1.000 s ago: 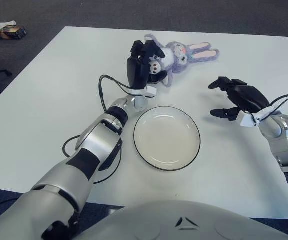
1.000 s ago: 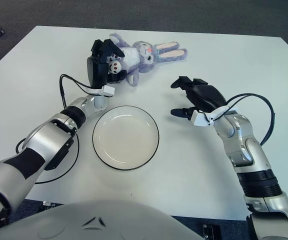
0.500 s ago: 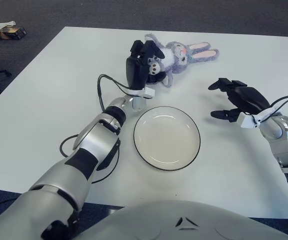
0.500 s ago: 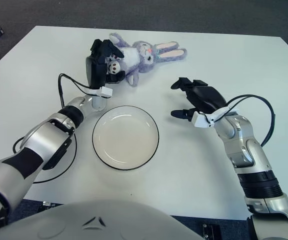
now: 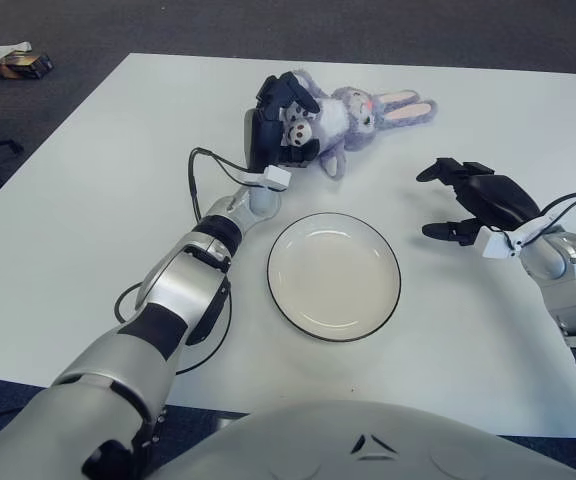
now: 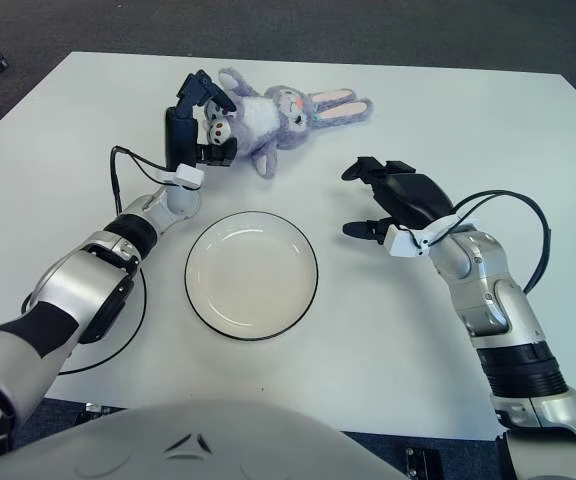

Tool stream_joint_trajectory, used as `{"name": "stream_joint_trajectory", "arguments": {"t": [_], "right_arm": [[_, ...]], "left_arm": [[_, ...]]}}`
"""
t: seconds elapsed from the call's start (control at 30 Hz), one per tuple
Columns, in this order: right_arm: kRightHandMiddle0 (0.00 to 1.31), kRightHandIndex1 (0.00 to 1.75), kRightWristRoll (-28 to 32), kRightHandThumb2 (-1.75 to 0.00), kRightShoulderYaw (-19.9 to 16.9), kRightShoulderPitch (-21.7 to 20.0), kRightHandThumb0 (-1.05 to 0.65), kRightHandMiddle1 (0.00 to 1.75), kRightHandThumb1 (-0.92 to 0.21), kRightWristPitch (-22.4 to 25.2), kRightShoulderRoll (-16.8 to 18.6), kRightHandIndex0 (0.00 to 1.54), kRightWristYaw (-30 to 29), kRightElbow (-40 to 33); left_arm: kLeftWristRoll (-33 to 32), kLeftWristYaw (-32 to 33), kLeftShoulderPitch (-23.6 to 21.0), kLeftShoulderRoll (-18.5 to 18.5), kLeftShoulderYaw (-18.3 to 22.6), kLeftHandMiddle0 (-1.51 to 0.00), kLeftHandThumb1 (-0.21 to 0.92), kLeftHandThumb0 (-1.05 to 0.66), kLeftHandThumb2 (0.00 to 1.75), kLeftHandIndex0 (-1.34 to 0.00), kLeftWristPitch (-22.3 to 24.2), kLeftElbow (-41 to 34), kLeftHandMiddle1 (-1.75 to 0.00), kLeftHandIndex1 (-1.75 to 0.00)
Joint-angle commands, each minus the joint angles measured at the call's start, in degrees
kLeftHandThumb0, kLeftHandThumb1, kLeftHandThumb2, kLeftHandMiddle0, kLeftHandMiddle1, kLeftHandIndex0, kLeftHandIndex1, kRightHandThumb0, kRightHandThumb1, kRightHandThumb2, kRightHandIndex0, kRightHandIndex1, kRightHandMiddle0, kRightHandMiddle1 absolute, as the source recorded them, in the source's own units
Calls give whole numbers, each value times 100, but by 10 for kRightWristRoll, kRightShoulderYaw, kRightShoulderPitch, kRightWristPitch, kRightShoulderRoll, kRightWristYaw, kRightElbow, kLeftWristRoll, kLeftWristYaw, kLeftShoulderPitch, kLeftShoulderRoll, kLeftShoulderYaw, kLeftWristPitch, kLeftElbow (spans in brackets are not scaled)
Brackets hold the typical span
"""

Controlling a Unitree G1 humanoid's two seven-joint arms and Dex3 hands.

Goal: Put the doll into the plate.

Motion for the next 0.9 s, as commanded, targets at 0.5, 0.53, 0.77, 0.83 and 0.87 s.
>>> {"name": "stream_joint_trajectory", "arguments": {"t": [0.5,0.53,0.77,0.83,0.87], "right_arm": [[0,79,-1,-56,-11,-7,-71,95,-92,13,-14,14,3,19],[0,79,-2,-55,-11,-8,-71,95,-92,12,-15,14,3,21],[0,77,-5,-54,-9,-15,-71,91,-92,0,-22,13,-3,35],[0,77,-5,-54,-10,-16,-71,91,-92,-1,-22,12,-5,37],[0,77,-4,-53,-10,-17,-70,91,-92,-1,-22,12,-6,39]], "left_arm": [[-513,-546,146,-21,92,-90,-6,0,173,-68,212,-304,-169,-175],[-529,-560,154,-18,94,-90,-6,0,172,-67,236,-324,-169,-175],[-615,-641,185,1,125,-92,-2,0,162,-69,376,-426,-150,-175],[-629,-653,191,4,134,-93,-1,0,158,-70,411,-447,-142,-175],[-634,-658,194,4,139,-94,-1,0,157,-71,426,-455,-137,-175]]}}
